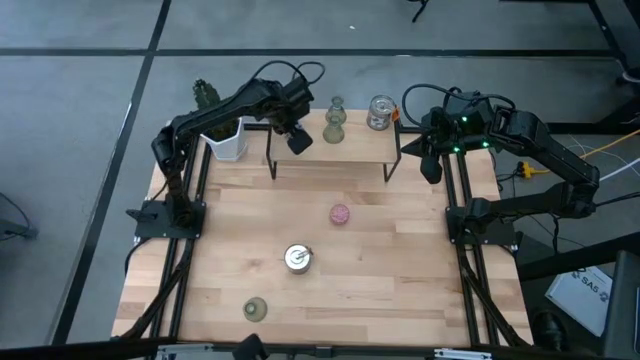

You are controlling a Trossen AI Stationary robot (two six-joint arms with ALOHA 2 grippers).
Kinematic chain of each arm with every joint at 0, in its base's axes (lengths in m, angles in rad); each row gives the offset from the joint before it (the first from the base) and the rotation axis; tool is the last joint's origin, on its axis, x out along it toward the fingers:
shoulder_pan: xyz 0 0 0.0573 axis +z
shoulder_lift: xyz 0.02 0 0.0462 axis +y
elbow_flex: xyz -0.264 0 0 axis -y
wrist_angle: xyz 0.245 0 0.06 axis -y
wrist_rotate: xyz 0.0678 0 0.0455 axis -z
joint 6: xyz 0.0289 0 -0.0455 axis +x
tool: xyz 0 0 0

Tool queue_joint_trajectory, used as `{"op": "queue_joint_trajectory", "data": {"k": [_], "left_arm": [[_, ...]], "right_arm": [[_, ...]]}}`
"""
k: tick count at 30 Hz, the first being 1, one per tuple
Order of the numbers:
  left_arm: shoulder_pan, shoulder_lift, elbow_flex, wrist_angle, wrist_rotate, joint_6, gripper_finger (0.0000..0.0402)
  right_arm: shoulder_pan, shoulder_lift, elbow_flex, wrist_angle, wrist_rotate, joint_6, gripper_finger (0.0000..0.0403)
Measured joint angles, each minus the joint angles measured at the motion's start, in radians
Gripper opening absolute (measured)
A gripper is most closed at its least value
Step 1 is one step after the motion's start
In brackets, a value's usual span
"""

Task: Pick & Place candle stick holders
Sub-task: Put the red scented candle aligned with the blue scented candle on the shelf

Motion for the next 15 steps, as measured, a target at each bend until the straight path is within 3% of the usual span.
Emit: {"op": "queue_joint_trajectory", "data": {"k": [15], "left_arm": [[0.001,0.017,0.000,-0.059,-0.013,-0.042,0.0297]], "right_arm": [[0.000,0.000,0.000,0.000,0.000,-0.007,0.0001]]}}
